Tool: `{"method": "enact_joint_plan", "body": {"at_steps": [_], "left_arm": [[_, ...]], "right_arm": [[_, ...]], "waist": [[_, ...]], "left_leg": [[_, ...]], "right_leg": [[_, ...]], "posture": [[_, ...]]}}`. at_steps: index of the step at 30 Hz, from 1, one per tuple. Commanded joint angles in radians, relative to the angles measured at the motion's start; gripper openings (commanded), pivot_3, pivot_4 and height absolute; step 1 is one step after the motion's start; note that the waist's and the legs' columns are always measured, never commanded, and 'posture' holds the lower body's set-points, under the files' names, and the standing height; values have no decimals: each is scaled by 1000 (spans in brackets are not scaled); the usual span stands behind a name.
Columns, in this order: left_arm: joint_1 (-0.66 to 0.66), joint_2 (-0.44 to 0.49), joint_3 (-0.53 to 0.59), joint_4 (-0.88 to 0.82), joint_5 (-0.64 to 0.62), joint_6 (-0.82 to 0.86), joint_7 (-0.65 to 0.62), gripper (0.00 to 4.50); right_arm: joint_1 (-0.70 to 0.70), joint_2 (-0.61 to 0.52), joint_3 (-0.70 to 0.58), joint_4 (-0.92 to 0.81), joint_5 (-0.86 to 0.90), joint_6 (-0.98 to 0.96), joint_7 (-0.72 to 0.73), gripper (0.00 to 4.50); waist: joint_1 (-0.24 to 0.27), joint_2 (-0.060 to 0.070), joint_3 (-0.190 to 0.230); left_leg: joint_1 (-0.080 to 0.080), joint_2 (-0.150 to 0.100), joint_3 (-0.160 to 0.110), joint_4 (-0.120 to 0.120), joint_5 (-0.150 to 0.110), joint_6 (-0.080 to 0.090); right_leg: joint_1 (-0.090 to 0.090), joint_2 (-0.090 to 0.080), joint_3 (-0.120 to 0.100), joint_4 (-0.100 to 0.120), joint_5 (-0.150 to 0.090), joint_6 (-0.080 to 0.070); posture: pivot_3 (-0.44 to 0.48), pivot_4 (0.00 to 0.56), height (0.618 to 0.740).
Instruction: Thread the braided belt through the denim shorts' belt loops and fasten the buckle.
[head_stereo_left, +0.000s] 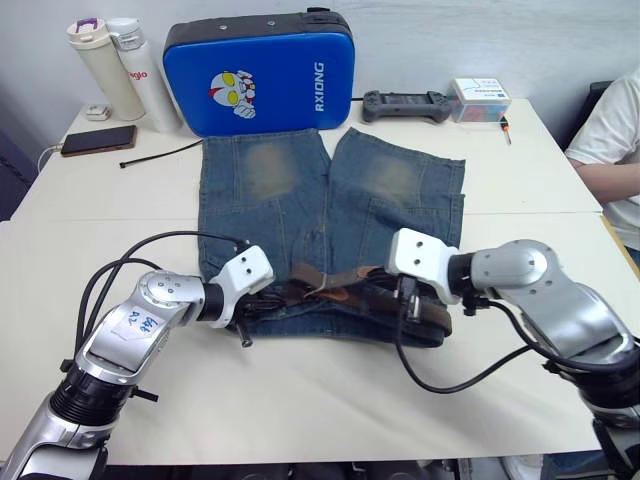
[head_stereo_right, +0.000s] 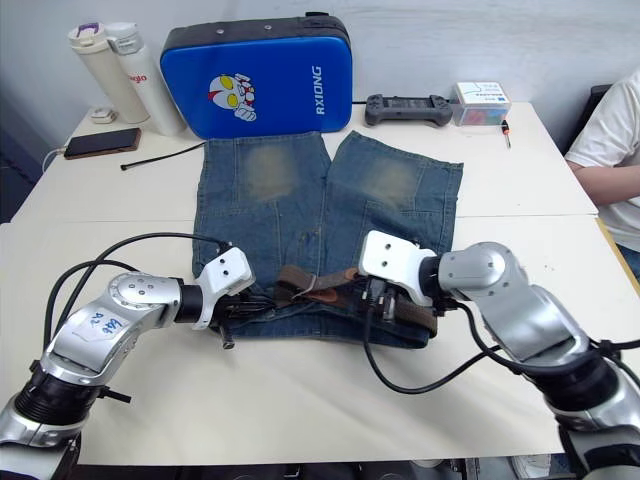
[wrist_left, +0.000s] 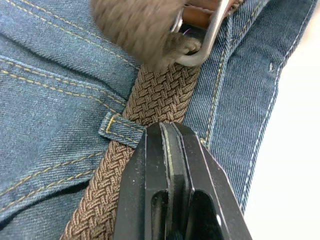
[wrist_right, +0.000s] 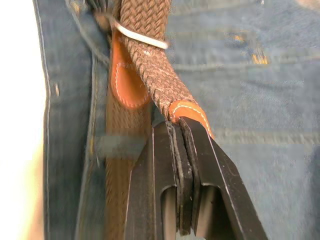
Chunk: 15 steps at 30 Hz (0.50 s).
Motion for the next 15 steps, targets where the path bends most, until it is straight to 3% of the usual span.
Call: {"method": "enact_joint_plan", "body": {"at_steps": [1,7,15], "left_arm": [[0,18,6,18,5,-10,-9,0],[-12,23,-12,43,8,-32,-37,0],[-14,36,-23,69,21,-62,-59,0]], "right_arm": [[43,-90,-92,-74,30,34,43,19],[182,-266,-214,-43,7,18,75,19],[308,-347,-259,-10,-41,-68,60,19]], "waist": [[1,0,0],[2,0,0],[8,0,0]], "left_leg": [[0,0,0,0,0,0],[0,0,0,0,0,0],[0,0,0,0,0,1]], "right_leg": [[0,0,0,-1,0,0],[1,0,0,-2,0,0],[2,0,0,-2,0,0]], "posture": [[0,150,740],[0,150,740],[0,150,740]]}}
